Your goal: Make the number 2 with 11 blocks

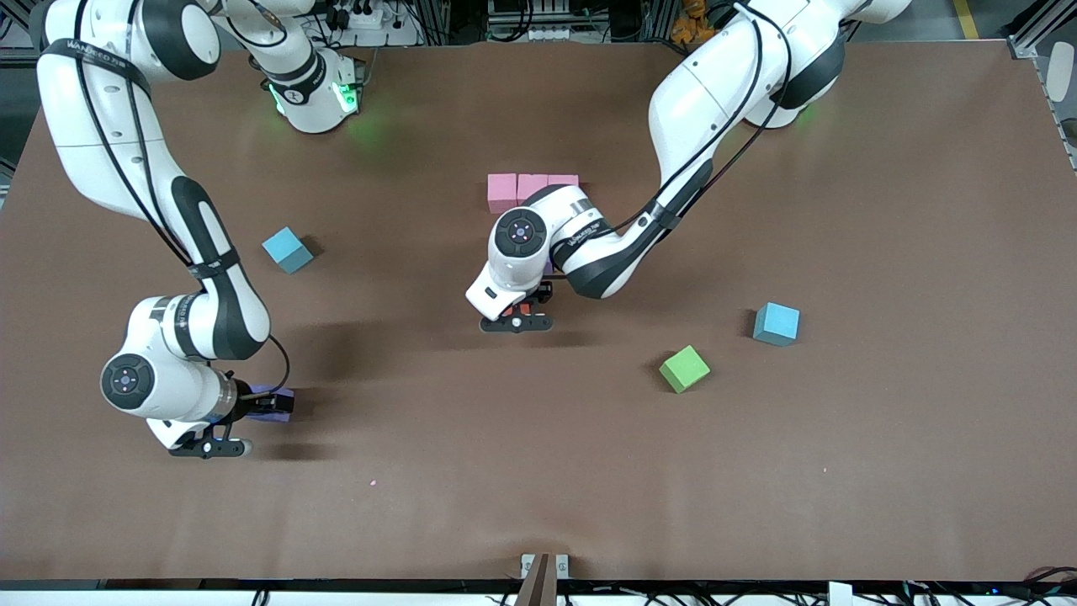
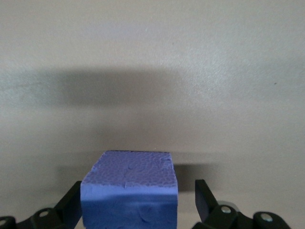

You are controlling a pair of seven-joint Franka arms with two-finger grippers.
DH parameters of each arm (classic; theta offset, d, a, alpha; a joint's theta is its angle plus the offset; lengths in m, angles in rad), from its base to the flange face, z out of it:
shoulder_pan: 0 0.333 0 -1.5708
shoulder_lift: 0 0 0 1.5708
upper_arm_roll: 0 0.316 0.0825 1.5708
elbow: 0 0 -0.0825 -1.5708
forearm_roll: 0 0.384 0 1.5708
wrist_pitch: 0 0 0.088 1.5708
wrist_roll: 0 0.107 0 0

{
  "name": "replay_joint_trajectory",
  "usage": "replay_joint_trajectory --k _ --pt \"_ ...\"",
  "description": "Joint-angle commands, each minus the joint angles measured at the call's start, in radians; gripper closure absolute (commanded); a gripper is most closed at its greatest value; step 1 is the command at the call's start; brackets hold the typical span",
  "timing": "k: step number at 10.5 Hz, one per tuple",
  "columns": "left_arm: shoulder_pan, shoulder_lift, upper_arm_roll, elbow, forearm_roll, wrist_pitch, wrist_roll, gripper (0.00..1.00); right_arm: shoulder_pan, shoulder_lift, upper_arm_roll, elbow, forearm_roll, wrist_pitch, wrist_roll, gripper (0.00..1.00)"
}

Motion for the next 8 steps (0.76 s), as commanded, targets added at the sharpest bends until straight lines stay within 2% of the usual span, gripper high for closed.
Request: replay_joint_trajectory --k 1,2,3,8 --pt "-0.010 0.006 0.007 0.020 -0.024 -0.011 0.033 0.34 -0.017 0.002 0.019 -0.007 0.000 0.004 -0.004 0.27" --pt "-0.011 0.007 0.009 0.020 -0.023 -0.010 0.032 0.34 -0.017 0.000 0.020 -0.007 0.000 0.004 -0.005 0.46" --pt "-0.011 0.009 0.009 0.020 -0.023 -0.005 0.033 0.34 -0.019 0.000 0.020 -0.007 0.000 0.002 -0.007 0.49" --pt "-0.017 0.021 0.013 0.019 -0.024 0.024 0.026 0.34 0.015 -0.026 0.031 0.004 0.002 -0.034 0.010 0.48"
